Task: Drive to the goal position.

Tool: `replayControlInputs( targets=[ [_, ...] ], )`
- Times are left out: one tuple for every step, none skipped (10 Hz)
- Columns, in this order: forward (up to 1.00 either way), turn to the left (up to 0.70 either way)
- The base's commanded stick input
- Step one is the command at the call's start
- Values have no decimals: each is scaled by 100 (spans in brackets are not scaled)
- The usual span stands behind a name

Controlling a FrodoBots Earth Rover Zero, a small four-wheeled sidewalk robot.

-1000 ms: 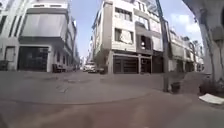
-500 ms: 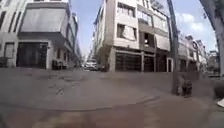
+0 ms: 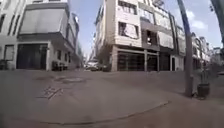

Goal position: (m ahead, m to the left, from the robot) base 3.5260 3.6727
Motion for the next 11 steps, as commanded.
replayControlInputs(
  targets=[
    [85,0],
    [85,0],
    [85,0],
    [85,0],
    [85,0],
    [85,0],
    [85,0],
    [85,0],
    [85,0],
    [85,0],
    [85,0]
  ],
)
